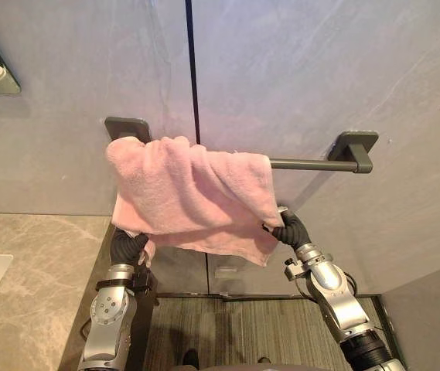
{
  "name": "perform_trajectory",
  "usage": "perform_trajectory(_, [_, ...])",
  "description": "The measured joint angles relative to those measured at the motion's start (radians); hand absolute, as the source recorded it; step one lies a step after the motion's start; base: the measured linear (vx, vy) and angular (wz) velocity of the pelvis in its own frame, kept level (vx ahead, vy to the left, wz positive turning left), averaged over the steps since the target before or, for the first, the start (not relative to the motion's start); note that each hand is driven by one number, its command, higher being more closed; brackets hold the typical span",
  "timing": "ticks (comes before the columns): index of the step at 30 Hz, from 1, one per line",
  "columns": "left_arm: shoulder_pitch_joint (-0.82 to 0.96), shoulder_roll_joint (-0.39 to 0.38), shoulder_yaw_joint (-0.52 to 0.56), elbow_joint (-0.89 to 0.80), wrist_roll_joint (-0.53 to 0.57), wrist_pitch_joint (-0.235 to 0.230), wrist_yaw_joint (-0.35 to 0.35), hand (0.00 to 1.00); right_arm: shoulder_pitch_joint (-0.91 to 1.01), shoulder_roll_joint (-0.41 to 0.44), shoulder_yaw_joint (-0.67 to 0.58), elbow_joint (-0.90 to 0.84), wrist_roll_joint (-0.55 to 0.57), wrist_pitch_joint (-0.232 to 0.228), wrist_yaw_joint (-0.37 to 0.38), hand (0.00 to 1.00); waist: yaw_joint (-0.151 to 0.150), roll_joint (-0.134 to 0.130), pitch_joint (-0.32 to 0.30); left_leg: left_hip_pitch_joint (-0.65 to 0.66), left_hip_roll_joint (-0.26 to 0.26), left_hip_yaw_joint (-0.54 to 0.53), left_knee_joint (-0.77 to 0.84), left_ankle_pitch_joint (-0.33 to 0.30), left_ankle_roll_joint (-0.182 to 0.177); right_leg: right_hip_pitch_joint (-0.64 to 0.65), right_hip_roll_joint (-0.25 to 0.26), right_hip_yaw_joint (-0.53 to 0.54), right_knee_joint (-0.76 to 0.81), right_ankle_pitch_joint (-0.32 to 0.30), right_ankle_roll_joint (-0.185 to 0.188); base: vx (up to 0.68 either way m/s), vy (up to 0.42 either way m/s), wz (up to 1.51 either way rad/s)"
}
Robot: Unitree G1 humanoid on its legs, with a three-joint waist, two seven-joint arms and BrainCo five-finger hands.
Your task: Organize washtable
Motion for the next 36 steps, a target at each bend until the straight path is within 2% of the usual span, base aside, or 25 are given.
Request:
perform_trajectory(5, [0.002,-0.006,0.002,-0.016,-0.001,-0.002,-0.004,1.0,0.001,0.001,-0.042,-0.04,0.0,-0.016,-0.004,1.0,-0.002,0.0,0.0,0.0,0.0,0.003,0.001,0.0,0.0,0.001,0.0,0.002,-0.005,0.0,0.0,0.0,0.0,0.0])
perform_trajectory(18, [0.002,-0.047,-0.012,-0.051,-0.011,-0.002,-0.033,1.0,0.018,0.036,-0.117,-0.04,0.0,-0.017,-0.016,1.0,-0.003,0.0,0.0,-0.001,-0.001,0.005,0.001,-0.003,0.001,0.001,0.0,0.003,-0.01,0.0,0.001,0.0,0.0,0.0])
perform_trajectory(36, [0.002,-0.052,-0.022,-0.051,-0.022,-0.002,-0.051,1.0,0.018,0.053,-0.149,-0.027,-0.014,-0.017,-0.018,1.0,-0.012,0.001,0.0,-0.006,-0.001,0.003,0.001,-0.004,0.0,-0.001,0.0,0.0,-0.011,0.0,0.001,0.0,0.0,0.0])
